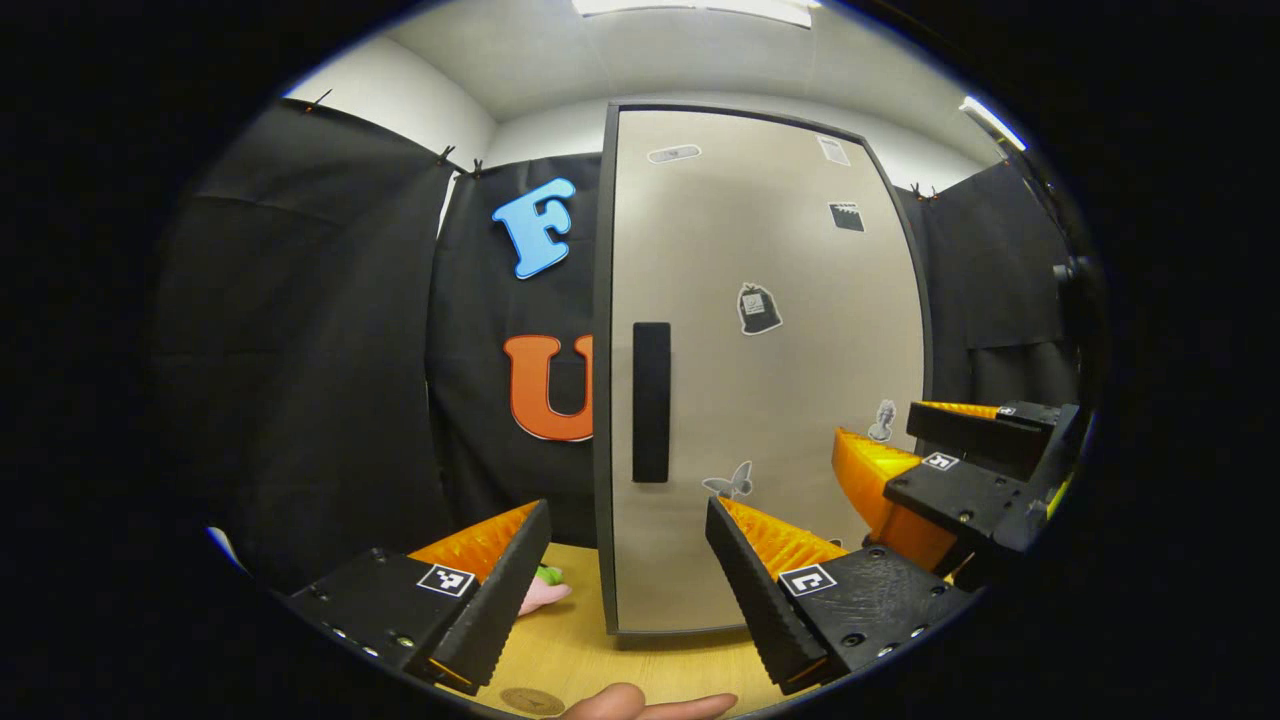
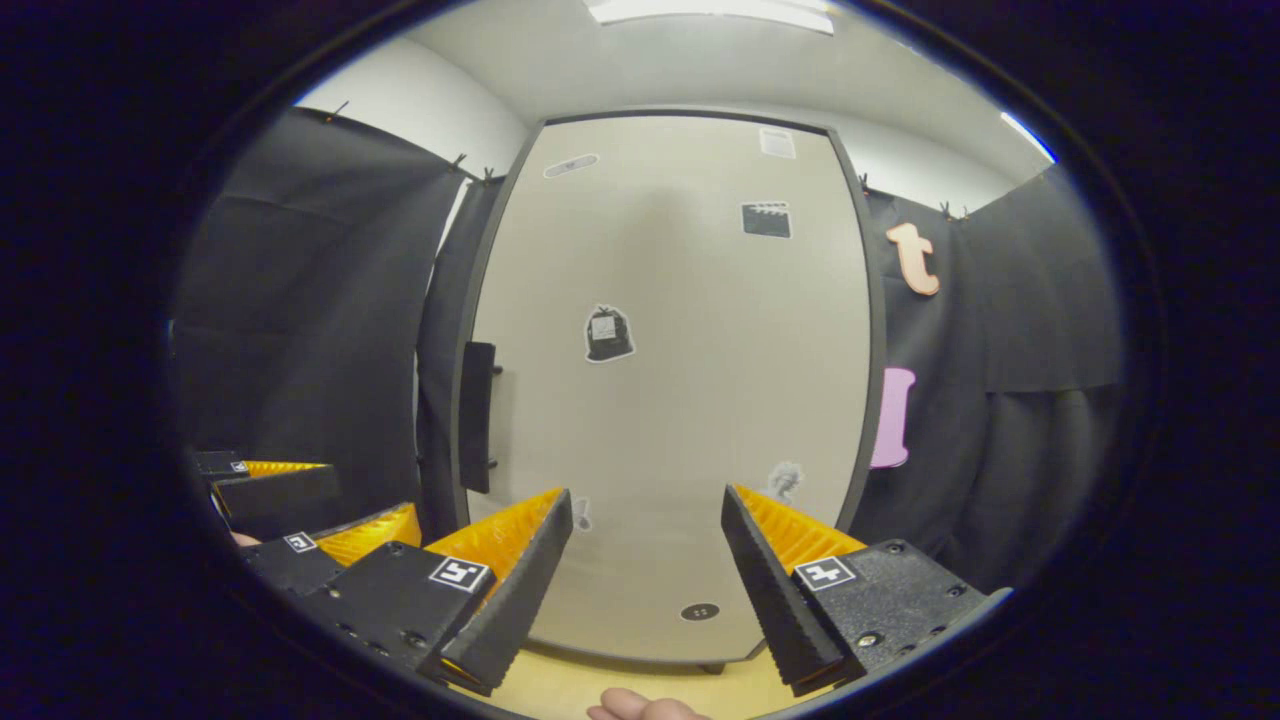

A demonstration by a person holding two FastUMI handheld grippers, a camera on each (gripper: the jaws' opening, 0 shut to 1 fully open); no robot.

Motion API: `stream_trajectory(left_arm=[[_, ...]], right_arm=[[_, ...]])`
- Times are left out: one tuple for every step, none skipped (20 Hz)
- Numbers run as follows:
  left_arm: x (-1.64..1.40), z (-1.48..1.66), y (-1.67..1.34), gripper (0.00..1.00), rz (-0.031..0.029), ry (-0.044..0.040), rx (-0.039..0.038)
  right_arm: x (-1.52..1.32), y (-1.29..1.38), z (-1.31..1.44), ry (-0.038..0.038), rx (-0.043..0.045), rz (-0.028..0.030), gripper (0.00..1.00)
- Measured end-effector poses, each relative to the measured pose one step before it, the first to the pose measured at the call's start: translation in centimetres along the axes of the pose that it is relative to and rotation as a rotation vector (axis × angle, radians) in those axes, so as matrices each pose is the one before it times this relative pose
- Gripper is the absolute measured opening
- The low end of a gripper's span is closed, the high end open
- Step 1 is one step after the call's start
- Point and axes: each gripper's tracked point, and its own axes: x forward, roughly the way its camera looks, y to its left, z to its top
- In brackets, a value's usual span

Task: Open the cabinet door with the right hand, grasp the bottle in the cabinet with the left hand and place it on the coaster, then close the cabinet door with the right hand.

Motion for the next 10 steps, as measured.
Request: stream_trajectory(left_arm=[[-0.174, -0.339, 0.991, 0.95, 0.01779, 0.00898, 0.00710], [-0.281, -0.345, 1.058, 0.95, 0.02042, 0.00839, 0.00620], [-0.198, -0.369, 1.067, 0.95, 0.01711, 0.00918, 0.00040], [-0.171, -0.284, 0.870, 0.95, 0.01735, 0.01013, -0.00208], [-0.046, -0.424, 1.162, 0.95, 0.02081, 0.01714, -0.00385], [-0.231, -0.477, 1.024, 0.95, 0.02379, 0.02311, -0.00608], [-0.274, -0.220, 1.277, 0.95, 0.02648, 0.01257, -0.00920], [-0.193, -0.110, 1.090, 0.95, 0.02718, 0.00513, -0.00989], [-0.075, -0.056, 1.129, 0.95, 0.02788, 0.00171, -0.00652], [-0.214, -0.251, 0.824, 0.95, 0.02267, 0.00478, -0.00393]], right_arm=[[0.641, 0.826, 0.150, 0.00493, 0.00059, 0.02168, 0.96], [0.652, 1.046, 0.208, -0.00423, 0.00285, 0.02766, 0.96], [0.578, 0.912, 0.484, -0.01379, -0.00525, 0.02032, 0.96], [0.552, 0.912, 0.757, -0.02536, -0.01026, 0.01863, 0.96], [0.663, 0.978, 0.723, -0.02622, -0.01717, 0.01829, 0.96], [0.781, 1.050, 0.631, -0.02594, -0.02060, 0.01904, 0.96], [0.856, 0.658, 0.507, -0.01886, -0.01580, 0.00263, 0.96], [0.934, 0.878, 0.181, -0.00659, -0.00407, 0.01143, 0.96], [1.011, 0.921, 0.110, 0.00078, 0.00693, 0.01630, 0.98], [1.003, 0.759, 0.061, 0.00021, 0.01094, 0.01301, 0.97]])
